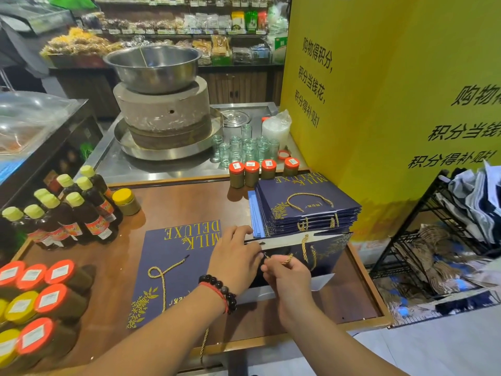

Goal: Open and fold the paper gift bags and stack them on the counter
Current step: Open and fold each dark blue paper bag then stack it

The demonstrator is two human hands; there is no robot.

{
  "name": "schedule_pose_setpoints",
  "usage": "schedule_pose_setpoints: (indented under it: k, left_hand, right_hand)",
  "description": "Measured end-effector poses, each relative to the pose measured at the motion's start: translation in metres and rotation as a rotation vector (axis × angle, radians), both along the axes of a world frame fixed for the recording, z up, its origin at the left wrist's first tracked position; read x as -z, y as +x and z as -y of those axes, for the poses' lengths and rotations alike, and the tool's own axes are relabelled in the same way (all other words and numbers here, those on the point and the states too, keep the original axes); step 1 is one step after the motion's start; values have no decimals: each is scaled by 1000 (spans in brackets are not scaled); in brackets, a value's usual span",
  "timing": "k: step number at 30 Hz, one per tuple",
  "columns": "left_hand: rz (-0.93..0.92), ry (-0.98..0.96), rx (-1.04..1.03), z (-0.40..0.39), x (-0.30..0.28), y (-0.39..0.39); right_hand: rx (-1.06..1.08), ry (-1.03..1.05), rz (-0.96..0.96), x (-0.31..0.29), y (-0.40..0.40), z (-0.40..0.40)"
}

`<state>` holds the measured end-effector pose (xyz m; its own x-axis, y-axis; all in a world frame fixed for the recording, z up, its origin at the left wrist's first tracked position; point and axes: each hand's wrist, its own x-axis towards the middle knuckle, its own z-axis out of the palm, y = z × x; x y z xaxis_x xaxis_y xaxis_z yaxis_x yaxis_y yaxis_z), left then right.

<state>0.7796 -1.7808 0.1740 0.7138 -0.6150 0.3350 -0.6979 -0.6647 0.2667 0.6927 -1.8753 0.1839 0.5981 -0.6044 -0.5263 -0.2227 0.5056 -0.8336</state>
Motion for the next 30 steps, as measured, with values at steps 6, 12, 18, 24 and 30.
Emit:
schedule_pose_setpoints:
  k: [6,12,18,24,30]
  left_hand:
    - [22,-1,-4,0,2,-2]
    - [15,5,0,0,1,-2]
    - [70,-53,37,0,0,-3]
    - [74,-26,63,-2,1,-2]
    - [101,-7,45,-2,6,1]
  right_hand:
    - [5,-59,-26,-1,-2,0]
    - [-49,-118,-25,-3,0,-4]
    - [-55,-59,2,0,2,1]
    - [-20,81,62,0,0,4]
    - [-149,36,-26,2,-17,11]
